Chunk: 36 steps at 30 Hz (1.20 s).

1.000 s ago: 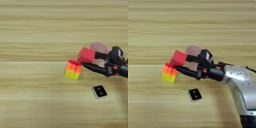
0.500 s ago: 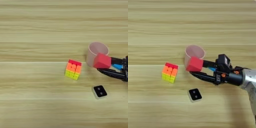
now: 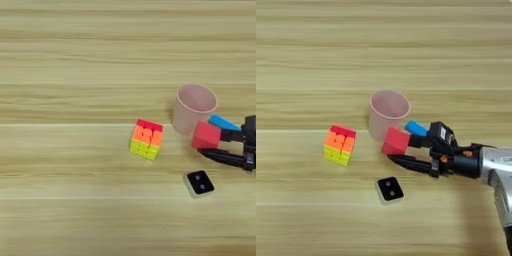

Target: Move the objects on the table

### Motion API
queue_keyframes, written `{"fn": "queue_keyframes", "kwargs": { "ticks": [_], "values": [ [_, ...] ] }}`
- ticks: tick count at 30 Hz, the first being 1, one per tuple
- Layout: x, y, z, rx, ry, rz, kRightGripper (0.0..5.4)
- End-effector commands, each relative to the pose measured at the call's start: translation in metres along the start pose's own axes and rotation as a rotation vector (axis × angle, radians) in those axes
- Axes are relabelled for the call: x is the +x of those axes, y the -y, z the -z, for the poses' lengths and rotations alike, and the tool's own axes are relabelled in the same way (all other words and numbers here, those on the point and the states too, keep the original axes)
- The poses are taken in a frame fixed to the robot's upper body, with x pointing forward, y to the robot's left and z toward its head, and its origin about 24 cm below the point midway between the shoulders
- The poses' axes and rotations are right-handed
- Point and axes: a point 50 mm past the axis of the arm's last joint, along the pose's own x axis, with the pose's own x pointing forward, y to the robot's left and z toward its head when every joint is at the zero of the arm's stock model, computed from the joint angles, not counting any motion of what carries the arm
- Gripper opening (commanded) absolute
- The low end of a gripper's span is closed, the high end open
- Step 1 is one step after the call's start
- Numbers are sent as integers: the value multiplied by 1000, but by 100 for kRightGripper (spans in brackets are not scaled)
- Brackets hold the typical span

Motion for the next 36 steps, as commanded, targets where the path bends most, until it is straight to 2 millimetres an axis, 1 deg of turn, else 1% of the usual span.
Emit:
{"fn": "queue_keyframes", "kwargs": {
  "ticks": [1,16,29,30,36],
  "values": [
    [-3,17,-14,-122,-41,68,224],
    [9,16,4,-112,-101,59,224],
    [11,18,9,-102,-115,71,224],
    [11,18,9,-102,-114,72,253],
    [11,19,9,-102,-111,80,320]
  ]
}}
